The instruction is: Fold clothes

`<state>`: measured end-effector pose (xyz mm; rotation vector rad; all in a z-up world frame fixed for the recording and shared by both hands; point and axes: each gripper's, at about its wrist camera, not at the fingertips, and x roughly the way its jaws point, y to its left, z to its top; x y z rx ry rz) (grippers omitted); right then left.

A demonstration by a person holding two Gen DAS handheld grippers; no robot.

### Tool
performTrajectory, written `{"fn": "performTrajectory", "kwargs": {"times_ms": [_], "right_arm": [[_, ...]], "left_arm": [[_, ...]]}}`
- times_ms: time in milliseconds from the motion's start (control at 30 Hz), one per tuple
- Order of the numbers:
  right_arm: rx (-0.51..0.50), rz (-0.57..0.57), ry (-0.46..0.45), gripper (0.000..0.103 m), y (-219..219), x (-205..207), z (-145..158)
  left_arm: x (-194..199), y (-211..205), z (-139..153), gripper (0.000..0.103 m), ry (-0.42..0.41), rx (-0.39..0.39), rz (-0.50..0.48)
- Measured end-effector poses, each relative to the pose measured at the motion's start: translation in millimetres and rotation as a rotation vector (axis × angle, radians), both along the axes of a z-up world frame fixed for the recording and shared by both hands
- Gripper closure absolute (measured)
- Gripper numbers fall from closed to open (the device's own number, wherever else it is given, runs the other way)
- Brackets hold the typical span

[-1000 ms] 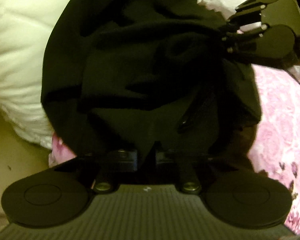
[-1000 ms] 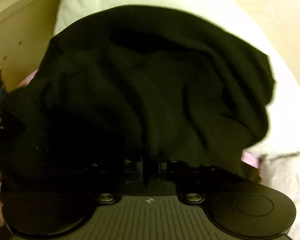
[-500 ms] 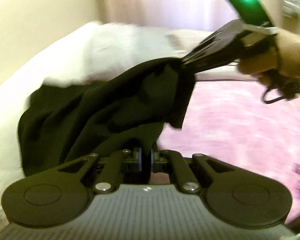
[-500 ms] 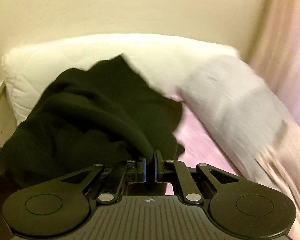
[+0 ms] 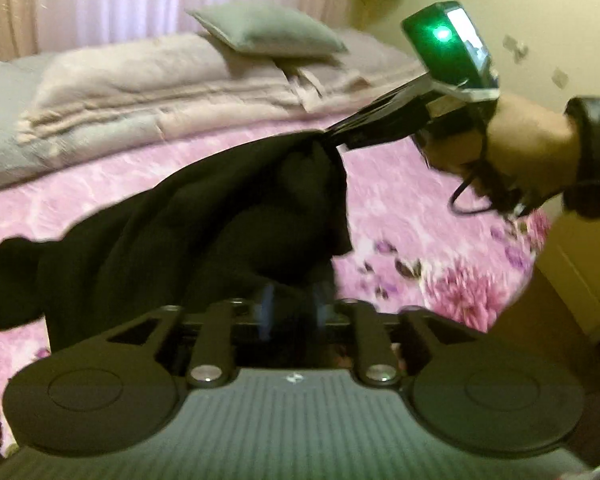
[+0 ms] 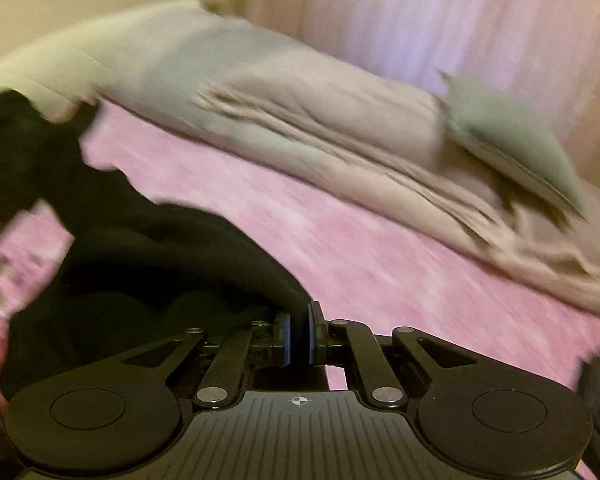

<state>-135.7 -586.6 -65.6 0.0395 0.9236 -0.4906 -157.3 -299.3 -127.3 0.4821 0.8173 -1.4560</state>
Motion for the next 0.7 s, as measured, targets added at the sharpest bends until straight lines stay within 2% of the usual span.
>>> {"fn": "performTrajectory", "kwargs": {"times_ms": [100, 133, 167, 200, 233, 433, 533, 667, 700], "right_arm": [[-0.004, -0.077, 0.046, 0.096, -11, -39, -12], [-0.001, -0.084, 0.050, 0.072, -5, -48, -16], [0.002, -0.091, 0.053, 0.024, 1, -58, -19], [0.005, -0.098, 0.056, 0.010, 7, -67, -23], [0.022, -0.096, 0.064, 0.008, 16, -70, -30], [0.130, -0.064, 0.130, 0.008, 73, -74, -81], [0.148, -0.029, 0.191, 0.008, 109, -74, -118], [0.159, -0.041, 0.221, 0.008, 125, -71, -168], [0.161, -0.046, 0.225, 0.008, 126, -71, -177]], "left_arm": [[14, 6, -26, 0.057, -0.014, 0.074, -0.002], [14, 10, -32, 0.050, -0.031, 0.106, 0.006], [23, 20, -40, 0.049, -0.049, 0.140, 0.017], [32, 26, -49, 0.045, -0.064, 0.173, 0.028], [42, 31, -57, 0.039, -0.078, 0.201, 0.036], [97, 65, -113, 0.029, -0.236, 0.338, 0.038], [118, 74, -147, 0.029, -0.243, 0.386, 0.037], [143, 73, -182, 0.030, -0.227, 0.377, 0.036], [146, 71, -189, 0.034, -0.223, 0.376, 0.029]]}}
